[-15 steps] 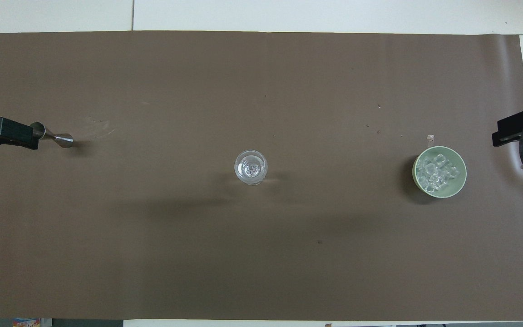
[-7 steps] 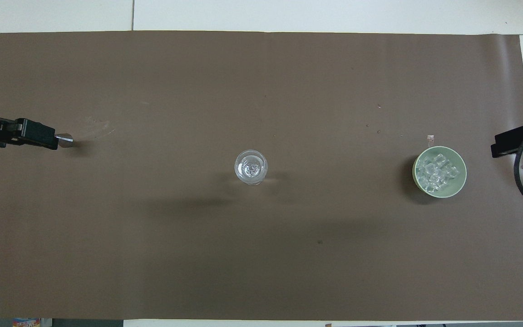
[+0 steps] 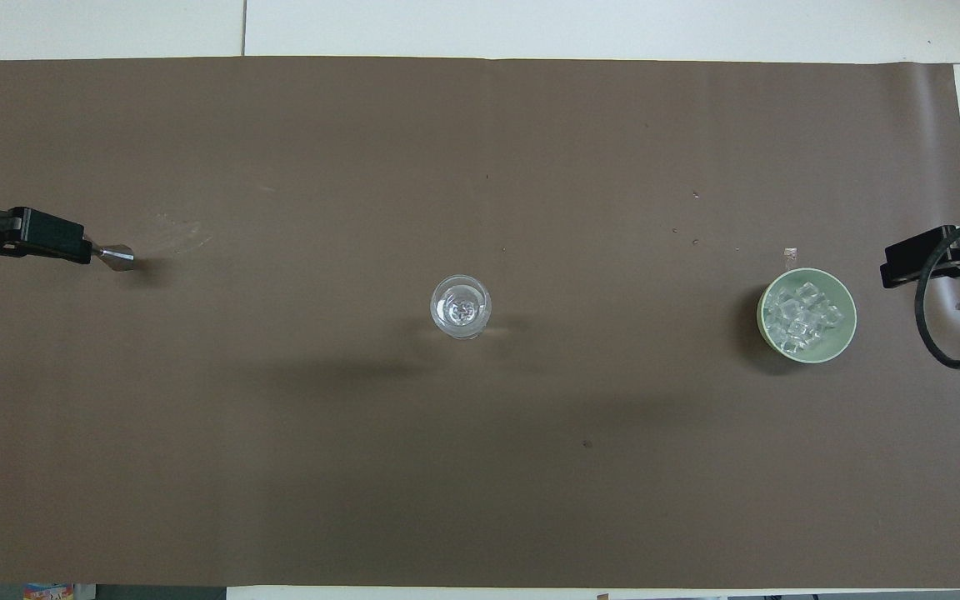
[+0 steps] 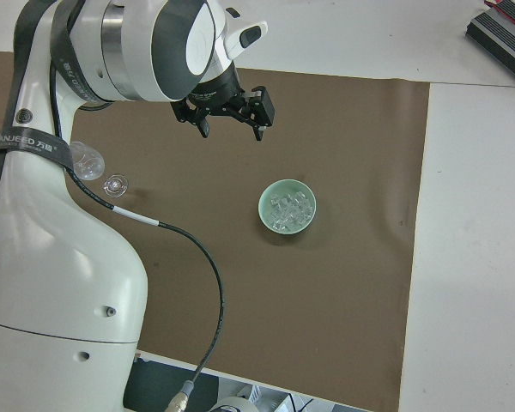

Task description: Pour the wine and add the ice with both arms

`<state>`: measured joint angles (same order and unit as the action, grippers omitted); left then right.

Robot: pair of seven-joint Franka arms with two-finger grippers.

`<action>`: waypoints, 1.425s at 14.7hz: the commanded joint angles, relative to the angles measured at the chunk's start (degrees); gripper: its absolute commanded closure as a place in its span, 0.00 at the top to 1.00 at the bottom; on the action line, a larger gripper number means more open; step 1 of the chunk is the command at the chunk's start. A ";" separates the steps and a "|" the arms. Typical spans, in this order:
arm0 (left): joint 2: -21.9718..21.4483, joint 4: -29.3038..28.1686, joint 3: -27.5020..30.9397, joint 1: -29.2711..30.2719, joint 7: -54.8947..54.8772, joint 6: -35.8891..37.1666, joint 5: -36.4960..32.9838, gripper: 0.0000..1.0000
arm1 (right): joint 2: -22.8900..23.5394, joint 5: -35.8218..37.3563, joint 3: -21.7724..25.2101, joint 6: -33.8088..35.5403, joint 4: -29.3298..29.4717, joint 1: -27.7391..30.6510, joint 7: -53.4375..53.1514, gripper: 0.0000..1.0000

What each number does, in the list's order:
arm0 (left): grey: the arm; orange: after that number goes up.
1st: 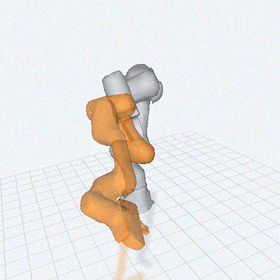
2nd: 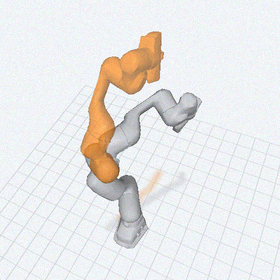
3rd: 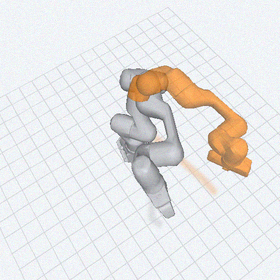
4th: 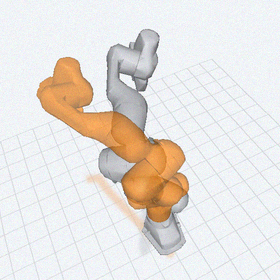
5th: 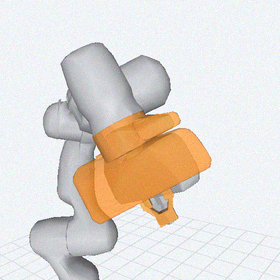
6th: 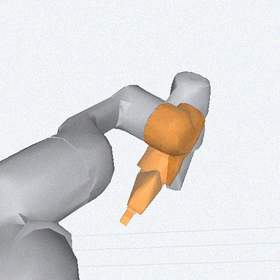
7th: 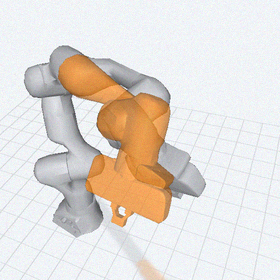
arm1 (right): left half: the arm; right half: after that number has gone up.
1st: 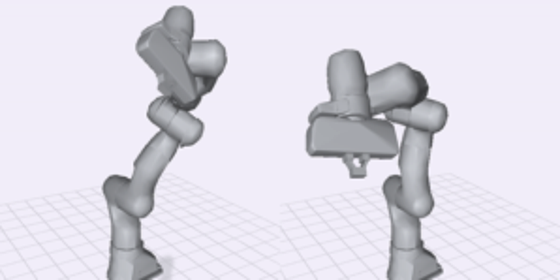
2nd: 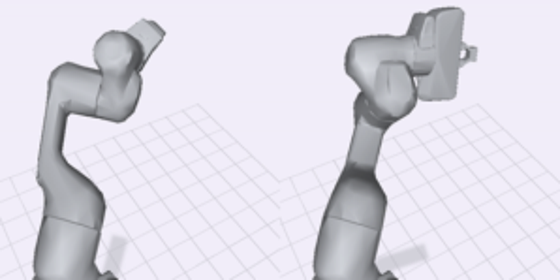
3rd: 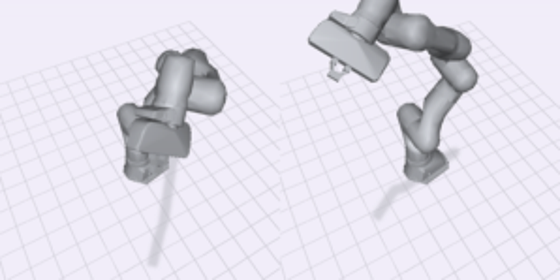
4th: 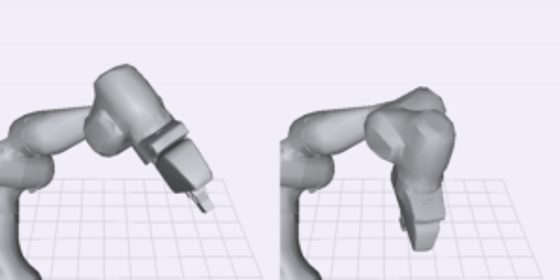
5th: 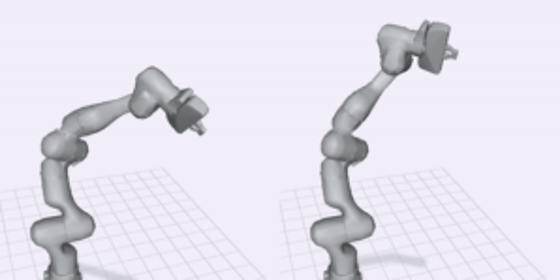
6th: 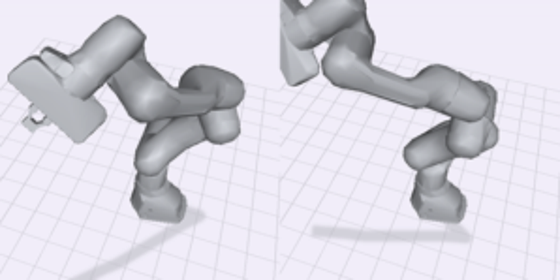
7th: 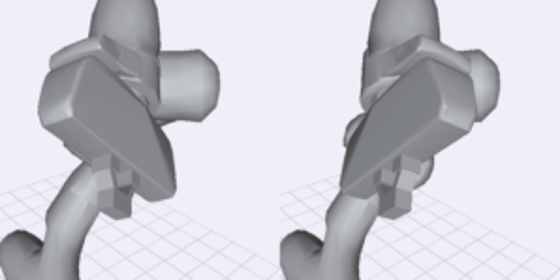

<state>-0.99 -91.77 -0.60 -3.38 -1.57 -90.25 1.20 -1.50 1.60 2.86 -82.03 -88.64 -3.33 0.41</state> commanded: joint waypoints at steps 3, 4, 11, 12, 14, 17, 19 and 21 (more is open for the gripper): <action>-1.38 -1.74 0.25 1.53 -0.62 0.07 -0.76 1.00 | -0.43 -0.37 -0.05 -0.76 -0.92 0.61 1.26 1.00; -1.47 -1.83 0.25 1.62 -0.45 -0.28 -0.76 1.00 | -0.70 -0.37 0.04 -1.46 -1.97 0.69 0.74 1.00; -2.17 -3.06 0.25 1.88 -0.62 -0.45 -0.76 1.00 | -2.28 -1.16 0.22 -4.02 -5.67 2.28 0.65 1.00; -2.17 -3.06 0.25 1.97 -0.54 -0.45 -0.76 1.00 | -2.19 -1.16 0.22 -4.10 -5.41 2.36 0.65 1.00; -2.17 -2.97 0.25 1.97 -0.53 -0.37 -0.76 1.00 | -2.19 -1.16 0.22 -4.19 -5.49 2.36 0.73 1.00; -2.70 -2.71 0.25 1.88 -0.54 -0.10 -0.76 1.00 | -2.19 -1.16 0.22 -4.19 -5.49 2.01 0.74 1.00; -2.79 -2.71 0.25 1.80 -0.54 -0.02 -0.76 1.00 | -2.19 -1.16 0.22 -4.19 -5.49 2.10 0.74 1.00; -2.79 -2.71 0.25 1.80 -0.45 0.16 -0.76 1.00 | -2.19 -1.16 0.22 -4.28 -5.49 2.01 0.74 1.00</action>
<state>-2.40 -92.96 -0.26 -1.75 -1.71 -90.14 1.20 -2.26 1.25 3.43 -84.57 -92.08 -1.89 0.41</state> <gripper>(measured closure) 0.000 0.000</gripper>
